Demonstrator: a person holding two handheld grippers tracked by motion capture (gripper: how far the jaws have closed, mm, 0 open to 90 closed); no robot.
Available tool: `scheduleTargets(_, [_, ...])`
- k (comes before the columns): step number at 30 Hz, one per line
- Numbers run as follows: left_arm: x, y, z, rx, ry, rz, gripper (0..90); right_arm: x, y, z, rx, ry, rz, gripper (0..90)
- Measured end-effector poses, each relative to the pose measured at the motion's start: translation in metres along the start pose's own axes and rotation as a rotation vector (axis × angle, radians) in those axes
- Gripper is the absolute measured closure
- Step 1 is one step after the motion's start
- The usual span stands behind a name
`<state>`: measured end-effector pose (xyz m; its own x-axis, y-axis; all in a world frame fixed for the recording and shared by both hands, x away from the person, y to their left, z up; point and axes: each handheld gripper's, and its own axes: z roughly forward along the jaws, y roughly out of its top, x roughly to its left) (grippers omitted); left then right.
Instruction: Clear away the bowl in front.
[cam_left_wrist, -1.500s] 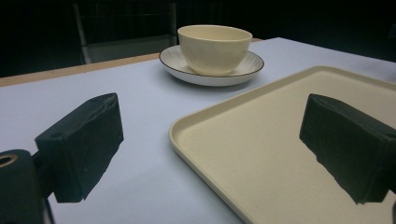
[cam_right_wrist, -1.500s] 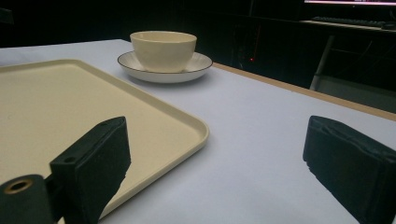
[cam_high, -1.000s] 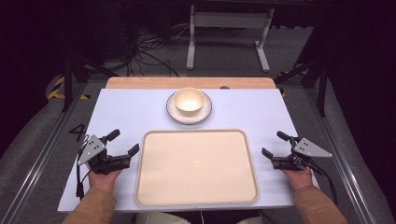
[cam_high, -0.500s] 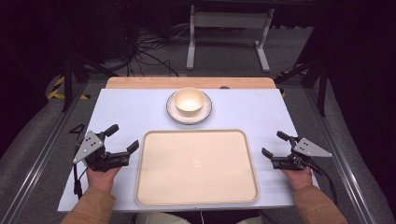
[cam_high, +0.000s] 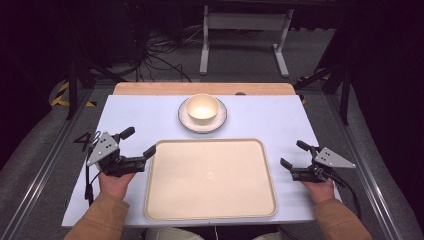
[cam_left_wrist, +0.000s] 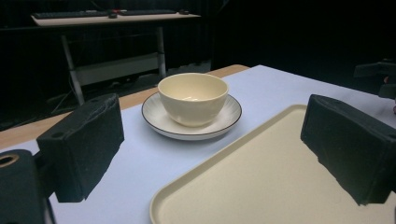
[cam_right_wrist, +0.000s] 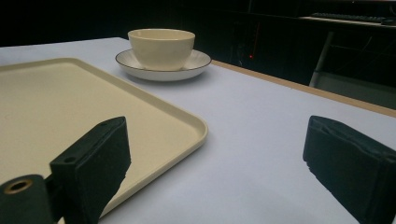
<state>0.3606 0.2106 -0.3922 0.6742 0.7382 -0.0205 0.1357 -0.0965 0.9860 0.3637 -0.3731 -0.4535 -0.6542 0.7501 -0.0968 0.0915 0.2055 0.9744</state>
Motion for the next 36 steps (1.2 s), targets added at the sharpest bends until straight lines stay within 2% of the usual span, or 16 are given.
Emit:
scheduleTargets(5, [0.005, 0.008, 0.022, 0.02, -0.016, -0.024, 6.6, 0.0, 0.0, 0.0, -0.004, 0.003, 0.002, 7.6])
scheduleTargets(8, [0.004, 0.015, 0.033, 0.024, -0.013, -0.02, 6.7, 0.0, 0.0, 0.0, -0.005, 0.003, 0.003, 7.6])
scheduleTargets(15, [0.009, 0.023, 0.047, 0.031, -0.008, -0.026, 6.8, 0.0, 0.0, 0.0, -0.005, 0.003, 0.006, 7.6])
scheduleTargets(18, [0.011, 0.025, 0.055, 0.026, -0.004, -0.01, 6.2, 0.0, 0.0, 0.0, -0.005, 0.004, 0.006, 7.6])
scheduleTargets(21, [0.014, 0.027, 0.064, 0.017, 0.004, 0.027, 4.7, 0.0, 0.0, 0.0, -0.005, 0.004, 0.006, 7.6])
scheduleTargets(26, [0.019, 0.03, 0.077, 0.02, -0.009, -0.009, 4.1, 0.0, 0.0, 0.0, -0.005, 0.004, 0.007, 7.6])
scheduleTargets(34, [0.024, 0.036, 0.095, 0.019, 0.005, 0.003, 4.3, -0.001, 0.0, 0.0, -0.005, 0.006, 0.006, 7.5])
scheduleTargets(36, [0.024, 0.037, 0.098, 0.013, 0.006, -0.005, 4.3, -0.001, 0.0, 0.0, -0.005, 0.006, 0.006, 7.4])
